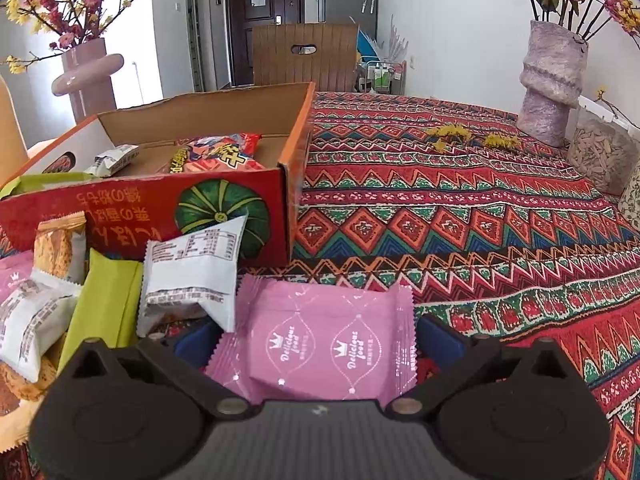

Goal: Organize snacks
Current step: 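Grasp the pink packet with the right tool while the left tool grasps the white cookie packet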

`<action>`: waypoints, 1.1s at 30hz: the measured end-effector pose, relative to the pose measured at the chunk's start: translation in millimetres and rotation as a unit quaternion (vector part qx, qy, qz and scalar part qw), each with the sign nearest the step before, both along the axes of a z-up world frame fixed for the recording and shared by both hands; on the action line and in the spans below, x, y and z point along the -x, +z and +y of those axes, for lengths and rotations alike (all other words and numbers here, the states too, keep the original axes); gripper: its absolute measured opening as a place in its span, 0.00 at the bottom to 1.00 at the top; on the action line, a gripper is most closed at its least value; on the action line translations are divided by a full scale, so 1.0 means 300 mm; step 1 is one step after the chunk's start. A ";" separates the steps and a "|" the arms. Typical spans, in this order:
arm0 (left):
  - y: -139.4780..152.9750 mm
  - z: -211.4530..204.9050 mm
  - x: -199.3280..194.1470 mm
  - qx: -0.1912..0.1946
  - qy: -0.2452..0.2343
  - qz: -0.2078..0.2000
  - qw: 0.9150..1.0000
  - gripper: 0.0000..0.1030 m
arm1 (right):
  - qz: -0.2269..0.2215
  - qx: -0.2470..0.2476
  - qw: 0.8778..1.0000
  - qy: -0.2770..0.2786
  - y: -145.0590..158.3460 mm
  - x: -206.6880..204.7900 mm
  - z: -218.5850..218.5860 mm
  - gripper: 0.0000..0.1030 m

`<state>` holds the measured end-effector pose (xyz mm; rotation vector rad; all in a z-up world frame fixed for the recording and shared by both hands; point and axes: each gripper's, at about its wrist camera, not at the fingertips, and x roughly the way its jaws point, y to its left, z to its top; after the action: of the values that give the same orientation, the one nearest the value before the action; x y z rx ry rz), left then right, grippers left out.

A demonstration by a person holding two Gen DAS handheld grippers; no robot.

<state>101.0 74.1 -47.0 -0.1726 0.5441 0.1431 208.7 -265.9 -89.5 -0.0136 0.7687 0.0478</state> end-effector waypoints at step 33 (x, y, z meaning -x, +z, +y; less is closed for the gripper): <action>0.037 -0.011 0.010 -0.034 0.018 0.051 0.998 1.00 | -0.129 -0.084 0.988 -0.025 0.071 0.269 -0.004 0.62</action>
<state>98.1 70.8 -35.7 -0.1086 0.6376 0.2069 128.2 -267.1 -68.1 0.1577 0.5034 0.0618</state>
